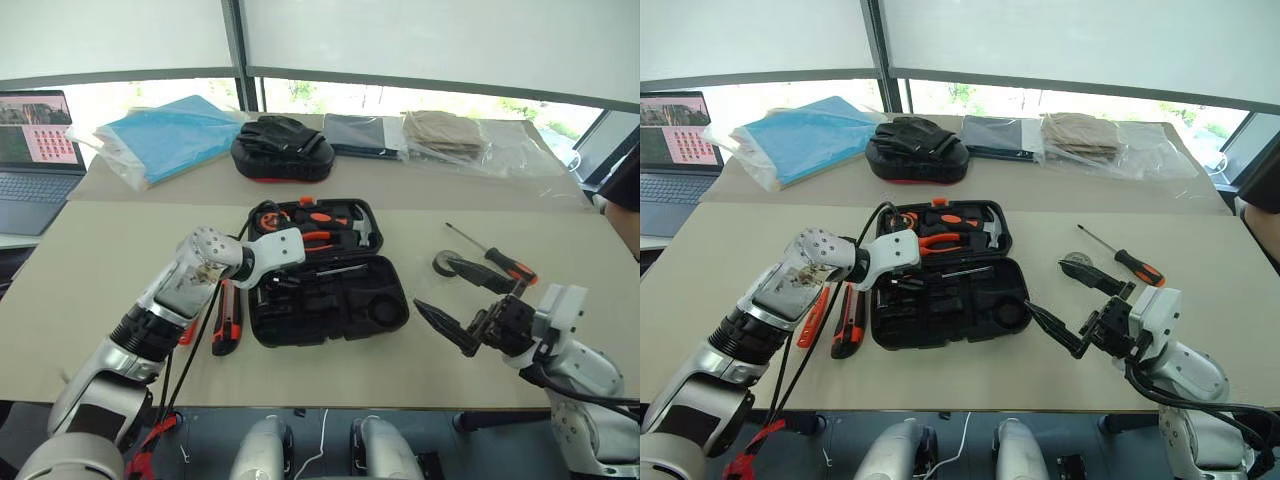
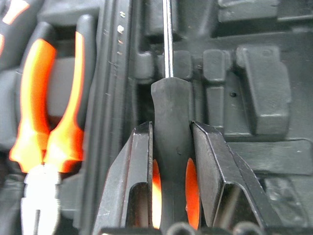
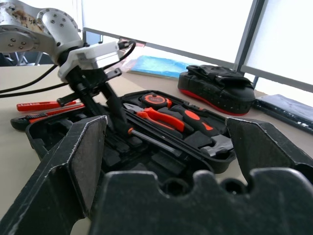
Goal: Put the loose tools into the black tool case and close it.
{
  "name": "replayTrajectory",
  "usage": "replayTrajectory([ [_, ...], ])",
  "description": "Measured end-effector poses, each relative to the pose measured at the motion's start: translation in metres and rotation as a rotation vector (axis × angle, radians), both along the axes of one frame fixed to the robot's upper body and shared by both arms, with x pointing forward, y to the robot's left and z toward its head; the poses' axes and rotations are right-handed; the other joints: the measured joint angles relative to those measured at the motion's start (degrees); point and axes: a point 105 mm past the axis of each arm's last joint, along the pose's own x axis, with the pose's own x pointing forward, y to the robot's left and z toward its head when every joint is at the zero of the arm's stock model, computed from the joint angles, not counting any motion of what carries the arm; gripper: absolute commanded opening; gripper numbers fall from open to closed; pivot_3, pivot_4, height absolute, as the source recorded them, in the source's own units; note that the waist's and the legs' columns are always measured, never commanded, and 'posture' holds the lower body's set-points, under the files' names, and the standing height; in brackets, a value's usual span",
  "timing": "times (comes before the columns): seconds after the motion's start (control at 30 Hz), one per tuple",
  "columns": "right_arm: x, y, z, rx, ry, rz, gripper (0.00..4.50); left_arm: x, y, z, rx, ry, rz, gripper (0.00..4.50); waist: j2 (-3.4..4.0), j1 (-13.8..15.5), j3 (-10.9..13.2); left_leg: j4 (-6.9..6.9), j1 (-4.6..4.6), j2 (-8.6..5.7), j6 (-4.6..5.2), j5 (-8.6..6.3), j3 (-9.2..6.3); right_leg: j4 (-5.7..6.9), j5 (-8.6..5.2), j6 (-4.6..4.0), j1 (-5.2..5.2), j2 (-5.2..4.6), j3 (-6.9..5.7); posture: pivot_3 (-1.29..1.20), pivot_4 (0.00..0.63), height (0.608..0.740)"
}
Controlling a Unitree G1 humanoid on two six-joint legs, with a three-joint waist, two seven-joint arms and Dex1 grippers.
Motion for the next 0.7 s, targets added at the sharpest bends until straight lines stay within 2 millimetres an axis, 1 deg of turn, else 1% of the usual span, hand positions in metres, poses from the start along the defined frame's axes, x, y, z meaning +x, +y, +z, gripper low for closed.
replayTrajectory([
  [0.1, 0.0, 0.001, -0.001, 0.001, 0.009, 0.005, 4.5, 0.003, -0.002, 0.007, 0.006, -0.04, -0.006, 0.75, 0.0, -0.1, 0.0, 0.0, -0.01, 0.0, 0.04, -0.03, 0.01, -0.01, 0.0, 0.01, -0.01, 0.0, 0.02, 0.0, 0.15, 0.74],
  [0.23, 0.001, 0.001, -0.002, 0.005, 0.023, 0.003, 4.5, 0.003, -0.003, 0.006, 0.008, -0.046, -0.021, 0.75, 0.0, -0.4, 0.0, 0.0, -0.03, 0.0, 0.06, -0.04, 0.02, -0.01, 0.01, 0.01, -0.02, 0.01, 0.02, 0.0, 0.15, 0.74],
  [0.57, 0.001, 0.002, -0.001, 0.011, 0.02, -0.01, 4.5, 0.001, 0.0, -0.005, 0.079, -0.014, -0.033, 0.75, 0.0, -0.4, 0.0, 0.0, -0.01, -0.01, 0.06, -0.04, 0.03, -0.01, 0.01, 0.03, -0.01, 0.0, 0.02, 0.0, 0.15, 0.74],
  [0.7, 0.0, 0.003, 0.002, 0.01, 0.011, -0.007, 4.5, 0.001, 0.0, -0.006, 0.086, -0.014, -0.03, 0.75, 0.01, -0.4, 0.0, 0.01, 0.02, 0.0, 0.06, -0.04, 0.02, 0.0, 0.01, 0.04, 0.01, 0.01, 0.03, 0.0, 0.15, 0.74],
])
